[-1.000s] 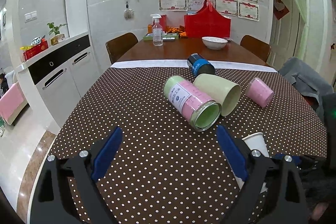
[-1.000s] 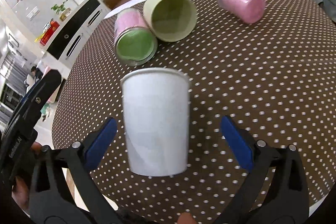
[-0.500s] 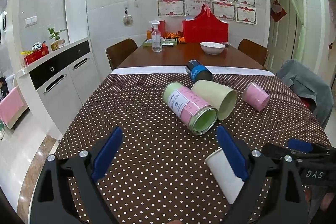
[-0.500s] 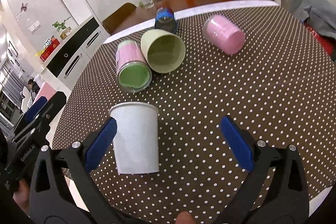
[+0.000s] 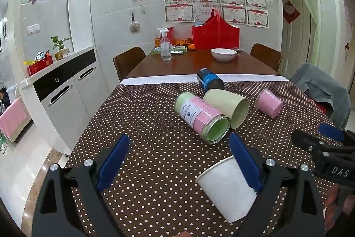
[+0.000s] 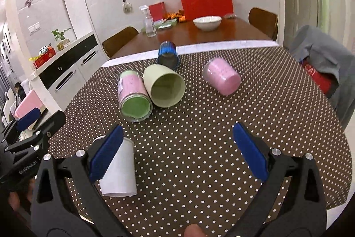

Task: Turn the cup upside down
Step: 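Bring the left gripper to the white cup held by the right gripper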

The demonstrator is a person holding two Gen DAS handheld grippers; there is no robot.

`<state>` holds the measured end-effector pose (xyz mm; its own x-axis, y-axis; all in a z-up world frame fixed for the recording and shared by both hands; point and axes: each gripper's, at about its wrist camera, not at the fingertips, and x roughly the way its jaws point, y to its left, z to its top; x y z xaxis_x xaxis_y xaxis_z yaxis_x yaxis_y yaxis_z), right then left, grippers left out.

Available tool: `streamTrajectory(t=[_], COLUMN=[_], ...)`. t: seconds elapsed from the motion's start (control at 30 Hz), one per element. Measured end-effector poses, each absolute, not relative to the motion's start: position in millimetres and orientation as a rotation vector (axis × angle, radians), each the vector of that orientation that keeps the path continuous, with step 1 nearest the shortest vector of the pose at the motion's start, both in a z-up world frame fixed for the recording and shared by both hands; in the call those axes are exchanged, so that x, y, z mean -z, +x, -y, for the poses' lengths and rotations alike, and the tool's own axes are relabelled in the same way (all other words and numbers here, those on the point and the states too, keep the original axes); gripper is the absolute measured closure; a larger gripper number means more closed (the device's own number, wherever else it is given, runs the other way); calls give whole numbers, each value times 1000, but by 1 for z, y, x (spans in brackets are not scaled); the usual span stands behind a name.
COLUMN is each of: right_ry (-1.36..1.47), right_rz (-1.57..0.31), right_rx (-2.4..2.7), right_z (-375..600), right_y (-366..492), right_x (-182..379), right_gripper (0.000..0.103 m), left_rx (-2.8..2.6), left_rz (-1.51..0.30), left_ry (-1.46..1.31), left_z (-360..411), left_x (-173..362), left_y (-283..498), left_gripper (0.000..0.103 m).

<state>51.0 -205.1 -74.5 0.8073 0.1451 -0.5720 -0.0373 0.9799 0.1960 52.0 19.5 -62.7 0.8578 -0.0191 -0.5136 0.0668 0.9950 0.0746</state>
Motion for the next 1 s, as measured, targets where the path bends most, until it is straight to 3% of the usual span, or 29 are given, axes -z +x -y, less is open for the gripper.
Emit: streamTrajectory(t=[0.57,1.0], right_ry=[167,170], right_rz=[-633,-727], right_rx=[-81,-16], right_z=[201,207], right_y=[58,79], right_x=[63,64], right_gripper=[6,6], left_rx=[180,610], left_rz=[-524,-493], left_ry=[228,680], left_z=[-22,15], left_x=[57,60], left_y=[51,67], left_gripper=[13,13])
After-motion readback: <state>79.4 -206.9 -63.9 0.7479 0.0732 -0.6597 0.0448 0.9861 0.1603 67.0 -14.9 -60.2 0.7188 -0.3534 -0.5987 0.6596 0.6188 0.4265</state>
